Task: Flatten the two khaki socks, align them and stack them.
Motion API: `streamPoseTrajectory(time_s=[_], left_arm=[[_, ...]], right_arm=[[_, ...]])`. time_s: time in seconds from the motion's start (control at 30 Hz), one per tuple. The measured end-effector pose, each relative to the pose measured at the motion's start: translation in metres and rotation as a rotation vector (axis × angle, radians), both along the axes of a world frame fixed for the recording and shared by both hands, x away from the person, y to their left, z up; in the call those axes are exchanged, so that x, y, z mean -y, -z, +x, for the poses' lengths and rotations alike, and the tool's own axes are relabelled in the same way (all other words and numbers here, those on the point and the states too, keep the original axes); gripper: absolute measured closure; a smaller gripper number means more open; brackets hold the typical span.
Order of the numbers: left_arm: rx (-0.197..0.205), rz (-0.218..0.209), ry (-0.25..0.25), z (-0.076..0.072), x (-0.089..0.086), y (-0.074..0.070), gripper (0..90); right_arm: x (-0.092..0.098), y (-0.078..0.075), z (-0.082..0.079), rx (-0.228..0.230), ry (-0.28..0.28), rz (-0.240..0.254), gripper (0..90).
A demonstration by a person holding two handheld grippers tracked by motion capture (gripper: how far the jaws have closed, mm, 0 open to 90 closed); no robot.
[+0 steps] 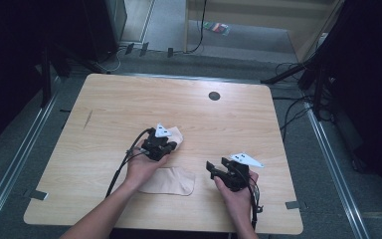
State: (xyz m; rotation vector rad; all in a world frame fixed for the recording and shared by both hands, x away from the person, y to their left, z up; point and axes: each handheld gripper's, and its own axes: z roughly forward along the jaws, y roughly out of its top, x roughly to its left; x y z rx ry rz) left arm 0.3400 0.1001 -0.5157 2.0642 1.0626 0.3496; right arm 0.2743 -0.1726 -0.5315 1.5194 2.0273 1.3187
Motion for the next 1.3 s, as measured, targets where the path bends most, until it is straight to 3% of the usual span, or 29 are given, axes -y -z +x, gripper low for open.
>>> streamPoseTrajectory(time_s=[0.03,0.13,0.23,0.33,0.5,0.57,0.6,0.63,0.7,0.87,0.93,1.0,1.1,1.13,1.2,1.3], left_arm=[[0.005,-0.02,-0.001,0.0,-0.003,-0.002,90.0],[0.0,-0.136,-0.014,0.002,-0.022,-0.014,90.0],[-0.014,-0.215,-0.036,0.005,-0.04,-0.021,90.0],[-0.016,-0.255,-0.063,0.01,-0.057,-0.024,90.0],[-0.038,-0.317,-0.105,0.019,-0.078,-0.021,90.0],[-0.042,-0.328,-0.119,0.021,-0.083,-0.02,90.0],[-0.046,-0.34,-0.121,0.023,-0.087,-0.019,90.0],[-0.045,-0.347,-0.129,0.024,-0.089,-0.018,90.0],[-0.05,-0.344,-0.128,0.025,-0.091,-0.018,90.0],[-0.048,-0.351,-0.129,0.025,-0.095,-0.016,90.0],[-0.048,-0.358,-0.128,0.025,-0.097,-0.015,90.0],[-0.056,-0.369,-0.124,0.026,-0.101,-0.015,90.0],[-0.052,-0.367,-0.138,0.025,-0.106,-0.015,90.0],[-0.052,-0.363,-0.142,0.024,-0.109,-0.015,90.0],[-0.04,-0.349,-0.161,0.021,-0.115,-0.015,90.0],[-0.045,-0.325,-0.182,0.019,-0.127,-0.012,90.0]], right_arm=[[-0.003,0.0,0.001,-0.003,0.0,0.002,34.8],[-0.012,-0.004,0.007,0.003,-0.015,0.008,36.4],[-0.026,-0.01,0.016,0.011,-0.036,-0.001,40.7],[-0.044,-0.014,0.03,0.02,-0.069,-0.008,47.3],[-0.084,-0.013,0.067,-0.064,-0.104,-0.016,53.9],[-0.096,-0.009,0.076,-0.076,-0.064,-0.056,55.1],[-0.102,-0.007,0.082,-0.093,-0.058,-0.053,54.9],[-0.111,-0.003,0.089,-0.133,-0.08,-0.029,53.0],[-0.125,0.0,0.095,-0.164,-0.085,-0.05,50.8],[-0.149,0.003,0.099,-0.166,-0.1,-0.151,51.4],[-0.158,0.004,0.096,-0.132,-0.093,-0.255,58.6],[-0.163,0.004,0.095,-0.108,-0.098,-0.324,64.7],[-0.162,0.002,0.093,-0.07,-0.128,-0.399,83.3],[-0.16,0.002,0.093,-0.07,-0.132,-0.404,84.7],[-0.144,-0.001,0.092,-0.086,-0.164,-0.355,86.6],[-0.129,-0.005,0.09,-0.079,-0.179,-0.325,87.2]])
